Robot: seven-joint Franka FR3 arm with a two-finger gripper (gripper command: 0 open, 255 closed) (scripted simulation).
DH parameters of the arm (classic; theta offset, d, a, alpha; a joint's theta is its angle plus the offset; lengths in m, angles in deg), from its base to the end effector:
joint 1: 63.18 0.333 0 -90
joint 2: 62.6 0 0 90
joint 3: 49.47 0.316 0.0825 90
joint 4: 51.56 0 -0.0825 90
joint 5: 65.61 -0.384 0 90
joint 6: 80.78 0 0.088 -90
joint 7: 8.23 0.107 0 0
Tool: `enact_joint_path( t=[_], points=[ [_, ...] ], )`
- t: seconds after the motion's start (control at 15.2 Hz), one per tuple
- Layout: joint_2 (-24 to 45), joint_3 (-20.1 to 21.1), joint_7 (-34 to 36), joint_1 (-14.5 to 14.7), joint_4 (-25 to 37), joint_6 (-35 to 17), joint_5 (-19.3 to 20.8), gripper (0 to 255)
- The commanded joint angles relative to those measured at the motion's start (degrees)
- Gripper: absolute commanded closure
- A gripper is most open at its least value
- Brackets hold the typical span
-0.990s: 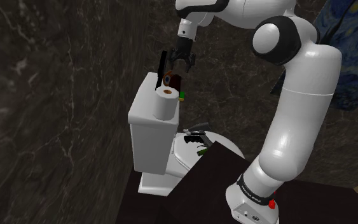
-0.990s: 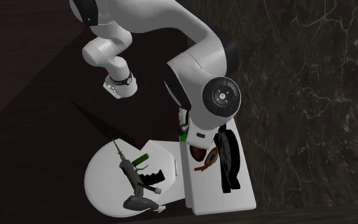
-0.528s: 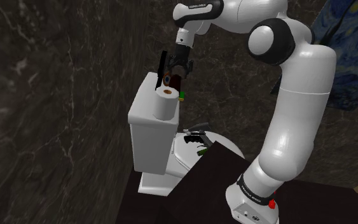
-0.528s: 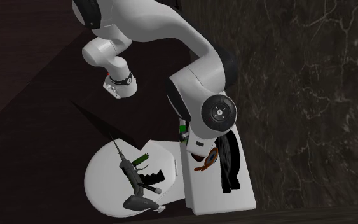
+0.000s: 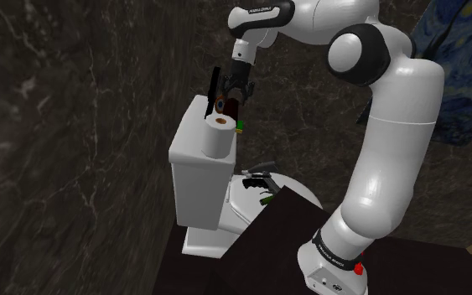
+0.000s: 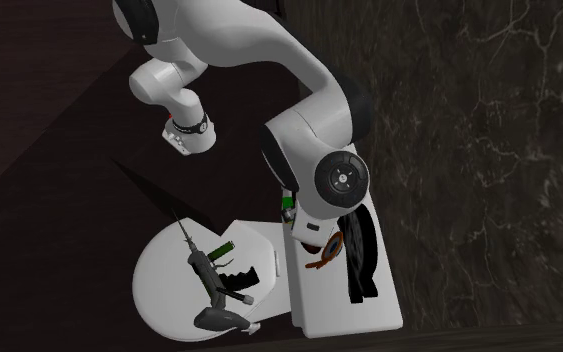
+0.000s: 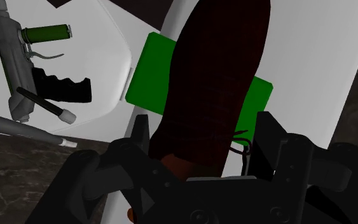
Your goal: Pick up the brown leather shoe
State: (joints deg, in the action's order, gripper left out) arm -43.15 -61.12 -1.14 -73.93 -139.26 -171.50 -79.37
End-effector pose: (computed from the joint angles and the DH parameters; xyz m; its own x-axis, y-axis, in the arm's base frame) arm 0.5960 -0.2024 0.4466 0.8248 -0.4830 -0.2940 -0.5345 -0.8357 -0.1266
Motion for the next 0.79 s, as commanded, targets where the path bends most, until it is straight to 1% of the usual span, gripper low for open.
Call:
enact_joint_path(
  t=[0.0, 0.2, 0.73],
  points=[
    [0.06, 0.01, 0.0, 0.01, -0.06, -0.05, 0.0, 255],
    [0.25, 0.0, -0.05, -0.05, 0.17, 0.01, -0.03, 255],
    [-0.05, -0.08, 0.98, -0.37, 5.87, 5.9, 0.06, 255]
  ],
)
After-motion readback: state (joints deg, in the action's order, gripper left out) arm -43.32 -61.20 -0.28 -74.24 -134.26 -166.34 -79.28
